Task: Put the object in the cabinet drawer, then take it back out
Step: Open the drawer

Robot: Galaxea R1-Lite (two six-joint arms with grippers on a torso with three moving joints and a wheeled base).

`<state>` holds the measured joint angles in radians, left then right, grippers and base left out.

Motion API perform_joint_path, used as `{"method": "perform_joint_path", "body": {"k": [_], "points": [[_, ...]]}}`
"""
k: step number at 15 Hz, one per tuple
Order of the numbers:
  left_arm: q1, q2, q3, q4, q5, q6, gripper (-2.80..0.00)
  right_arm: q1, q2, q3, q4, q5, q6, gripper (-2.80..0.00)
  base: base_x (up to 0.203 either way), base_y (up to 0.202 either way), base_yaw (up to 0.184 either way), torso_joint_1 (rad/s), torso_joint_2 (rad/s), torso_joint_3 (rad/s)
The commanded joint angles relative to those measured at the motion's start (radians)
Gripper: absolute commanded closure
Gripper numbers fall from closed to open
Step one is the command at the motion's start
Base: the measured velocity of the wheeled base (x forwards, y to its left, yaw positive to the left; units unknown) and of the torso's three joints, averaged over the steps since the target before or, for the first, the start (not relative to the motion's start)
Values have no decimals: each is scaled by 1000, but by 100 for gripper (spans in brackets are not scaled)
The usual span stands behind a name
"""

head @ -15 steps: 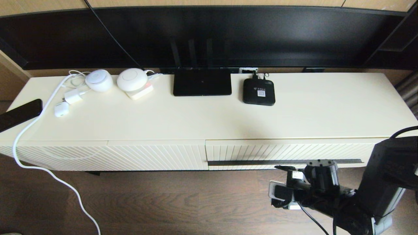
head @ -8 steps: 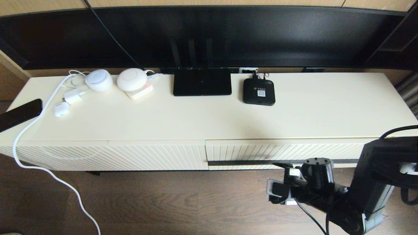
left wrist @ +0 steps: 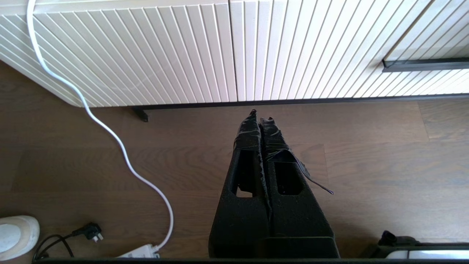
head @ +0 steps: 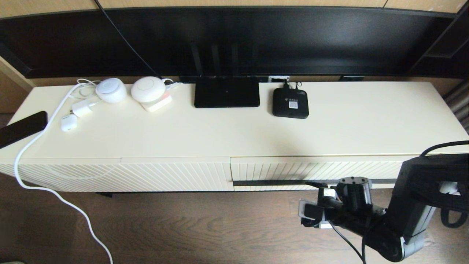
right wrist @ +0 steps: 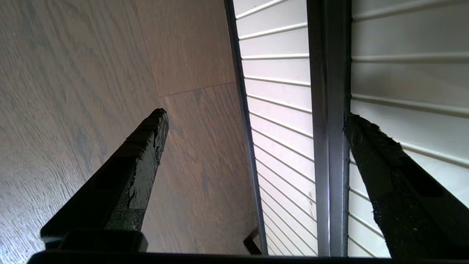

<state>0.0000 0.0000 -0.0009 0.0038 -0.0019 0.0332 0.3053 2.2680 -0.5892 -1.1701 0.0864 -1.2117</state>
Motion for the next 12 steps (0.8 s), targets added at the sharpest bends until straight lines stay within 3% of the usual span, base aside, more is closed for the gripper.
{"method": "perform_joint_path", "body": {"k": [1,12], "points": [[0,2,0,0,0,1,0,-1,13,-11,-6,1,-8,-280,0,0,0,0,0,0],[0,2,1,1,0,1,0,-4,33,18,-6,18,-9,-280,0,0,0,0,0,0]]}}
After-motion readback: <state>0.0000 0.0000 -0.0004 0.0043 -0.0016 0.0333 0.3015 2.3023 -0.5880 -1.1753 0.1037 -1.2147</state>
